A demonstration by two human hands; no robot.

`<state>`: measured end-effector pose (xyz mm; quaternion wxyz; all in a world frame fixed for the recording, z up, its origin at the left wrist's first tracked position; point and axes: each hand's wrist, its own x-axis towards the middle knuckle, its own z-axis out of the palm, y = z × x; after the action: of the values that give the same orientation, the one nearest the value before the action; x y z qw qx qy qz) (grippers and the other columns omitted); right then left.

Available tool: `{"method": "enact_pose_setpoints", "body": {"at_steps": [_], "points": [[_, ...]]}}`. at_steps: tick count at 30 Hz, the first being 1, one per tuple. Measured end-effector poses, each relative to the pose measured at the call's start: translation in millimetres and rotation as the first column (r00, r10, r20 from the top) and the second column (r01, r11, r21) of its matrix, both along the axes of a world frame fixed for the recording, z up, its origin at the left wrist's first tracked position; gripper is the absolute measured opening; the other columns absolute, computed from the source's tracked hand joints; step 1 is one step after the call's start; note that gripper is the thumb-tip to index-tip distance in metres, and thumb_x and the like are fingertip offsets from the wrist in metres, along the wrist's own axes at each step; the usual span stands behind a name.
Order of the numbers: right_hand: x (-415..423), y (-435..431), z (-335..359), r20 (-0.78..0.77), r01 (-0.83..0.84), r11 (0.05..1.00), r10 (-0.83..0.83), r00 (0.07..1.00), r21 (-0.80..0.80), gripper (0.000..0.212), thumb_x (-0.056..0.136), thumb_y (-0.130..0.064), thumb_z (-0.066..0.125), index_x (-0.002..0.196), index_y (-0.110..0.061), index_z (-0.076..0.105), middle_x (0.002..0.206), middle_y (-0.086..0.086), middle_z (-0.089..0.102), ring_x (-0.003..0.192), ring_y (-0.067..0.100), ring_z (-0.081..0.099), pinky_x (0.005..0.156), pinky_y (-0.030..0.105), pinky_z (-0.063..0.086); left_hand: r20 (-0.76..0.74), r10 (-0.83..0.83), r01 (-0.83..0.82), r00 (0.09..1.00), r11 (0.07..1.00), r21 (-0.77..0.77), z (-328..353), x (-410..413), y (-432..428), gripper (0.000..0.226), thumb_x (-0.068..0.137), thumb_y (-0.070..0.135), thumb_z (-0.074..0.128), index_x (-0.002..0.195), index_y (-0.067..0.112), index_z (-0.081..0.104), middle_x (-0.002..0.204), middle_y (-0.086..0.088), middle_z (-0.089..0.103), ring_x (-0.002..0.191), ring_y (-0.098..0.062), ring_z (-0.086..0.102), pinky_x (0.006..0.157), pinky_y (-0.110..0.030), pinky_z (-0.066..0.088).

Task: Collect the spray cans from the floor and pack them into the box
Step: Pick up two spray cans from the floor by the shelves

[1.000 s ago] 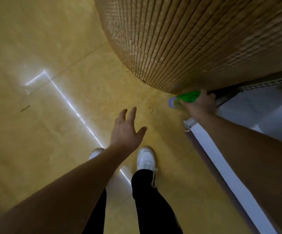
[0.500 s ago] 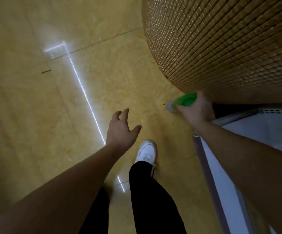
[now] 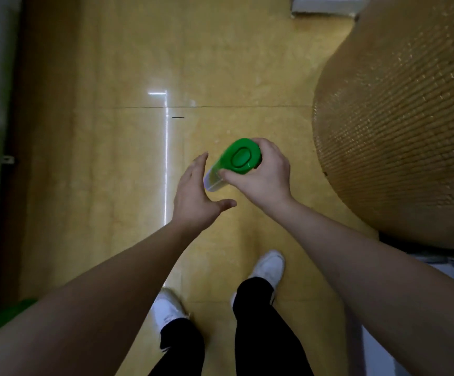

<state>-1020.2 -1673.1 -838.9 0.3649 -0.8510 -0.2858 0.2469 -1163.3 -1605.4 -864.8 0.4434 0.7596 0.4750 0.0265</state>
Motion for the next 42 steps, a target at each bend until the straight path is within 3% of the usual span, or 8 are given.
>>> {"method": "enact_pose_setpoints", "body": {"at_steps": [3,7,13,17,21,26,32,42], "points": [[-58,41,23,0.041,-0.108,0.990,0.104,0.994,0.089,0.066,0.057,-0.052,0.091,0.110,-0.021,0.065,0.102,-0.010,0.063,0.094,0.008,0.060,0.085,0.031,0.052,0.099,0.163,-0.165,0.982,0.986,0.018,22,-52,26,0.123,0.061,0.044,0.095,0.159,0.031,0.021,0.161,0.011,0.032,0.148,-0.011,0.029,0.117,-0.032,0.031],[-145,81,44,0.071,-0.284,0.950,0.276,0.958,0.131,0.065,0.057,-0.055,0.091,0.106,-0.020,0.065,0.097,-0.012,0.062,0.087,0.002,0.055,0.078,0.018,0.045,0.154,0.382,-0.391,0.911,0.920,0.029,39,-136,48,0.118,0.062,0.048,0.091,0.158,0.032,0.025,0.159,0.013,0.037,0.146,-0.010,0.033,0.114,-0.030,0.033],[-286,109,50,0.106,-0.594,0.795,0.584,0.804,0.122,0.063,0.057,-0.056,0.092,0.103,-0.020,0.066,0.094,-0.012,0.063,0.085,0.003,0.058,0.078,0.022,0.050,0.098,0.613,-0.618,0.784,0.785,0.029,45,-275,40,0.090,0.069,0.043,0.082,0.148,0.036,0.040,0.131,0.014,0.063,0.117,-0.015,0.061,0.085,-0.022,0.045],[-376,110,51,0.118,-0.800,0.592,0.791,0.600,0.101,0.060,0.059,-0.058,0.089,0.103,-0.023,0.067,0.094,-0.013,0.065,0.087,0.004,0.059,0.077,0.027,0.052,0.054,0.787,-0.789,0.614,0.615,0.013,41,-360,14,0.050,0.069,0.047,0.074,0.116,0.036,0.060,0.094,0.019,0.065,0.091,-0.012,0.064,0.060,-0.007,0.036],[-460,105,54,0.102,-0.961,0.277,0.956,0.274,-0.010,0.071,0.058,-0.069,0.082,0.110,-0.025,0.064,0.101,-0.010,0.064,0.094,0.009,0.059,0.080,0.032,0.052,0.112,0.937,-0.943,0.331,0.332,0.004,42,-433,-29,0.051,0.065,0.044,0.075,0.113,0.029,0.065,0.095,0.007,0.071,0.091,-0.021,0.067,0.073,-0.031,0.052],[-539,96,45,0.016,-0.980,-0.115,0.993,-0.120,-0.162,0.111,0.052,-0.065,0.091,0.147,-0.030,0.044,0.141,-0.005,0.056,0.125,0.016,0.054,0.100,0.038,0.050,0.044,0.999,-1.000,0.010,0.010,-0.002,38,-511,-89,0.068,0.064,0.022,0.093,0.124,0.014,0.063,0.109,-0.005,0.071,0.104,-0.024,0.064,0.079,-0.027,0.045],[-607,74,-1,-0.014,-0.932,-0.157,0.987,-0.162,-0.327,0.113,0.057,-0.062,0.091,0.151,-0.029,0.039,0.148,0.000,0.050,0.136,0.023,0.045,0.106,0.040,0.046,0.036,0.956,-0.956,-0.291,-0.292,0.013,12,-572,-155,0.074,0.064,0.027,0.094,0.129,0.014,0.060,0.114,-0.004,0.070,0.109,-0.023,0.063,0.084,-0.022,0.041],[-702,91,-61,-0.028,-0.854,-0.102,0.994,-0.102,-0.511,0.124,0.060,-0.057,0.092,0.159,-0.028,0.022,0.157,0.009,0.036,0.143,0.032,0.036,0.113,0.047,0.041,0.028,0.900,-0.898,-0.436,-0.433,-0.073,-42,-646,-196,0.070,0.061,0.028,0.096,0.121,0.016,0.064,0.103,0.000,0.071,0.097,-0.017,0.066,0.085,-0.032,0.057]]}}
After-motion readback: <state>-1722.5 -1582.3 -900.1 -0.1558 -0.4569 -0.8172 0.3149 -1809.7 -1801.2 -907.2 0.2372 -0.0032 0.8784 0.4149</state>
